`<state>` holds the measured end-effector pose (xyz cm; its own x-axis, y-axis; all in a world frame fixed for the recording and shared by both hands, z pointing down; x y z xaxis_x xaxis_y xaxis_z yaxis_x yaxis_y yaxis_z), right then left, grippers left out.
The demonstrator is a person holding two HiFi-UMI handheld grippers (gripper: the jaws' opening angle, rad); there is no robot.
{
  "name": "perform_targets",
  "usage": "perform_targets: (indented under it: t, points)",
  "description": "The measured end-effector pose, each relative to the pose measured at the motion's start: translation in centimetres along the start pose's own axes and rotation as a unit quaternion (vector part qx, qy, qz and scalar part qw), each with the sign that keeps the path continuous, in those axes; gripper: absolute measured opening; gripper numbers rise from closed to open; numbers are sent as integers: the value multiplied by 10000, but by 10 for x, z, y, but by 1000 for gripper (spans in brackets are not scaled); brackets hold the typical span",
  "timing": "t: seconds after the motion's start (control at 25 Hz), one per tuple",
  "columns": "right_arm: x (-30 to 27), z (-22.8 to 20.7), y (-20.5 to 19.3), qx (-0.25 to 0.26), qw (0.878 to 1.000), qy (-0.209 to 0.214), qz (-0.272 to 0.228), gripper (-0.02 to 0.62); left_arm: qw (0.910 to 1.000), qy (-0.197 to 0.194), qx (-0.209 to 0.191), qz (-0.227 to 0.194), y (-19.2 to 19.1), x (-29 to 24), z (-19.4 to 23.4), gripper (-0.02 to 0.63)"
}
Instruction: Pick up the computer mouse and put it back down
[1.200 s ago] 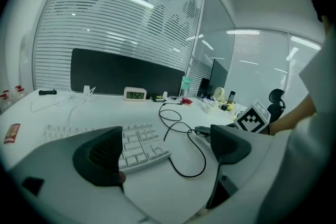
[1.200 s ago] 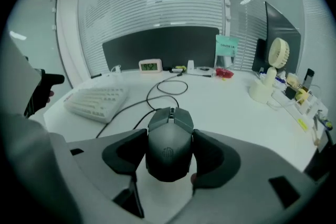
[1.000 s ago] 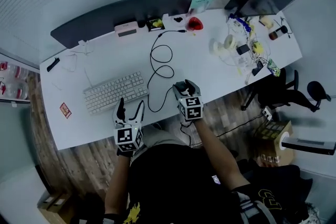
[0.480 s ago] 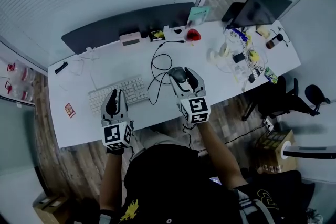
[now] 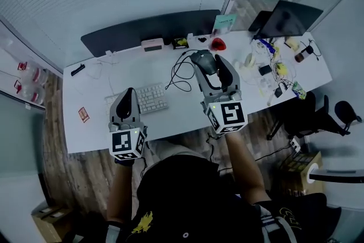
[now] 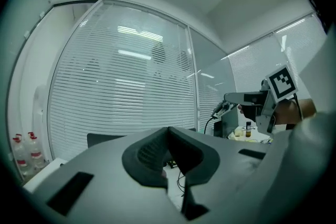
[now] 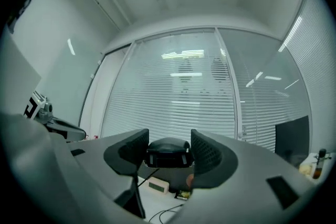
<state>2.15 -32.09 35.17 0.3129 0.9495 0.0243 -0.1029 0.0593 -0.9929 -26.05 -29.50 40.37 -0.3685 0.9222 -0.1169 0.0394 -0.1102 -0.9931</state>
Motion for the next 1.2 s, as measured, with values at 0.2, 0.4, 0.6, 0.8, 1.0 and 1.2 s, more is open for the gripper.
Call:
perform_targets:
  t: [0.2,0.4,0.6,0.8,1.0,1.2]
  points:
    - [8,-3,38,170,9984,30,-535,268,9995,41,-157,-270,28,15,2,14]
    - [19,0,59,261,9965,17,-791,268,9988,152,-220,-406,44,34,3,14]
    - [29,7,67,300,9960,35,-838,268,9985,127,-259,-467,49,40,3,14]
    - [36,9,69,355,9959,29,-830,268,9988,142,-213,-417,45,40,4,14]
    - [36,9,72,374,9958,6,-835,267,9988,115,-254,-409,47,41,5,14]
    - [36,11,73,380,9956,2,-855,267,9988,95,-258,-403,47,41,6,14]
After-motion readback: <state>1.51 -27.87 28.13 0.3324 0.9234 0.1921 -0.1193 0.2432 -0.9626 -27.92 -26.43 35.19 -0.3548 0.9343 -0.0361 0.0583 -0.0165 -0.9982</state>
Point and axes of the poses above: the fingertips, and each gripper's own axes: x backward along the fingers, z to its left, y out of its top, the point moved 9 cm from there along x, backward along the fingers, and after that the axes turned 5 degrees about z, right-handed, at the moved point
